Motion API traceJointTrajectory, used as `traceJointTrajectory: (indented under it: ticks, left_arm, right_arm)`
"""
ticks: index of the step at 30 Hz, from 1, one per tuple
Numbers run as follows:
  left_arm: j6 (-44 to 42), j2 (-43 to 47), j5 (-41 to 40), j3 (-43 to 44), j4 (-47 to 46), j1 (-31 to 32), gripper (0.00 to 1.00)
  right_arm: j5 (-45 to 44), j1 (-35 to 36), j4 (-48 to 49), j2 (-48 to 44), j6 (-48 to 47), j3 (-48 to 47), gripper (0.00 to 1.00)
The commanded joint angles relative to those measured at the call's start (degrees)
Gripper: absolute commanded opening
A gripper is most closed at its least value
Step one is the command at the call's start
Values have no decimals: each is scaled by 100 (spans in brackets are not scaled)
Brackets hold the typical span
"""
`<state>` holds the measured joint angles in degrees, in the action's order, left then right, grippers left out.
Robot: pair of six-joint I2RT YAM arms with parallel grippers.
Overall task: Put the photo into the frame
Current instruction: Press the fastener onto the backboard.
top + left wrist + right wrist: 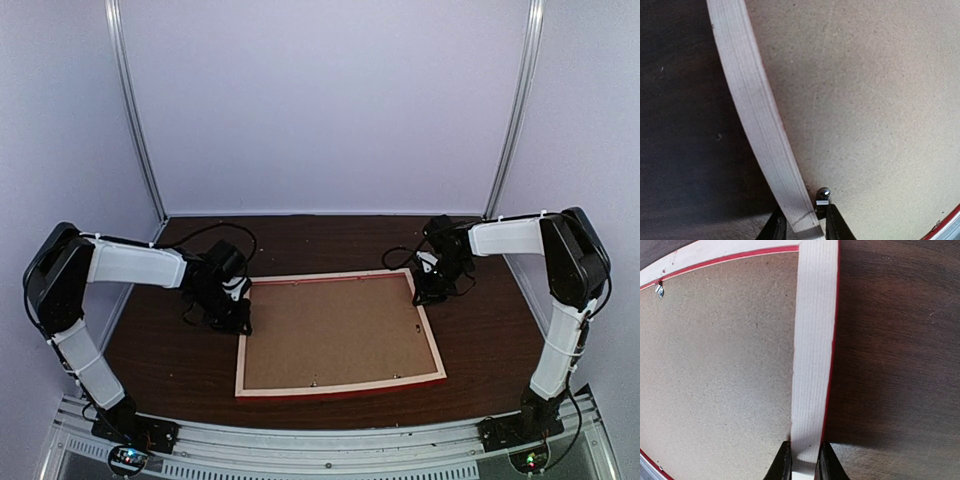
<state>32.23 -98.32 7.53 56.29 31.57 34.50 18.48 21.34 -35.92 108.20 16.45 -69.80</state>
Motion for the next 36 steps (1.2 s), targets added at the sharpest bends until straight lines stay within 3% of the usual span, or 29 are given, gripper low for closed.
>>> traceJointTrajectory:
  ticks: [1,4,14,16,19,21,36]
  left_arm:
    - [343,-45,272,-448,-700,-138,11]
    - [439,31,464,-467,-848,-180,9]
    - [-166,23,-167,-58,-333,-181,9]
    - [-237,-39,-92,55,-238,-181,18]
    - [-252,-64,31,155,-208,-181,41]
    - [-243,-69,70,207,-208,-181,47]
    - [-303,-140,211,222,-57,-181,52]
  right_arm:
    - [7,13,-46,445,-195,336,8]
    - [8,19,-38,440,-197,353,8]
    - [33,14,-20,446,-207,342,8]
    - [37,12,-44,443,-214,325,8]
    - [30,19,-71,447,-219,294,8]
    - [24,16,-81,460,-221,276,8]
    - [56,11,-87,550,-213,213,8]
